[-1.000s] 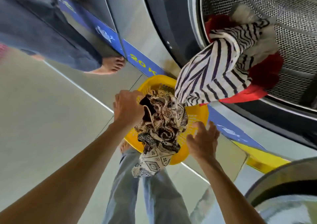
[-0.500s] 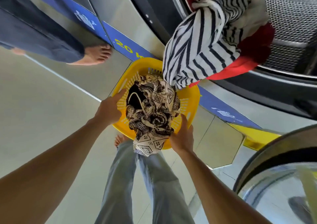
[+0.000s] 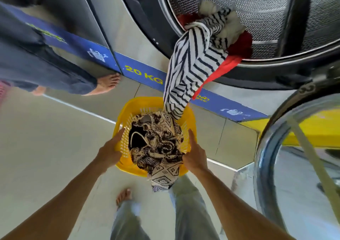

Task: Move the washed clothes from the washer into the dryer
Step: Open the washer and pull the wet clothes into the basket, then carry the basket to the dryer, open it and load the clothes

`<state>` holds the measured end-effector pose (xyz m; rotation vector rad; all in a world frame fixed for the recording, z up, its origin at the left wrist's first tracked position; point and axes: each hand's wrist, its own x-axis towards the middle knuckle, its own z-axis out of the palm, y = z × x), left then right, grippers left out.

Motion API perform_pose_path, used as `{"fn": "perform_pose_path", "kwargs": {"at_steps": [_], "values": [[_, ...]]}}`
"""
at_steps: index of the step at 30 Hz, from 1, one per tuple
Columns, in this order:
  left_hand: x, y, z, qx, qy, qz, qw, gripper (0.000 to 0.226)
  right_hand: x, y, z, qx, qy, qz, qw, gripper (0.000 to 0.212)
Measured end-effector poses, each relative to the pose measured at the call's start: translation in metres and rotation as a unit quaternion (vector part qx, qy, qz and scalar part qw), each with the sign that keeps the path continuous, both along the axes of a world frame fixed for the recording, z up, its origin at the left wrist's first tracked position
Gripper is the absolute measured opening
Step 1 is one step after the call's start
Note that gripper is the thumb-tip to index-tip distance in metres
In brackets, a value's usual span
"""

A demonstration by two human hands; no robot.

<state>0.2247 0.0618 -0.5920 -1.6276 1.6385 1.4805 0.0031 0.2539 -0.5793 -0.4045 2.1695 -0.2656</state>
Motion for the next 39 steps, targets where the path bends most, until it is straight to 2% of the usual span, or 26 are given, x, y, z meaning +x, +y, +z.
{"fn": "perform_pose_path", "kwargs": {"at_steps": [6, 13, 21, 26, 33, 39], "values": [[0.070, 0.015, 0.062, 0.055, 0.094, 0.010, 0.994, 0.105, 0.088, 0.052, 0.088, 0.002, 0.013, -0.040, 0.999, 0.103], [0.111, 0.078, 0.178, 0.060, 0.051, -0.059, 0.995, 0.091, 0.163, 0.133, 0.182, -0.026, 0.000, -0.116, 0.993, 0.096], [0.115, 0.159, 0.246, 0.076, 0.071, -0.126, 0.987, 0.087, 0.212, 0.234, 0.228, -0.018, 0.021, -0.158, 0.987, 0.095], [0.106, 0.229, 0.255, 0.055, 0.070, -0.214, 0.973, 0.079, 0.239, 0.316, 0.243, -0.043, 0.002, -0.243, 0.969, 0.099], [0.099, 0.363, 0.252, 0.054, 0.050, -0.302, 0.950, 0.095, 0.293, 0.467, 0.253, -0.072, 0.005, -0.351, 0.934, 0.100], [0.089, 0.504, 0.252, 0.074, 0.079, -0.364, 0.925, 0.098, 0.326, 0.611, 0.272, -0.034, 0.029, -0.433, 0.900, 0.095]]}}
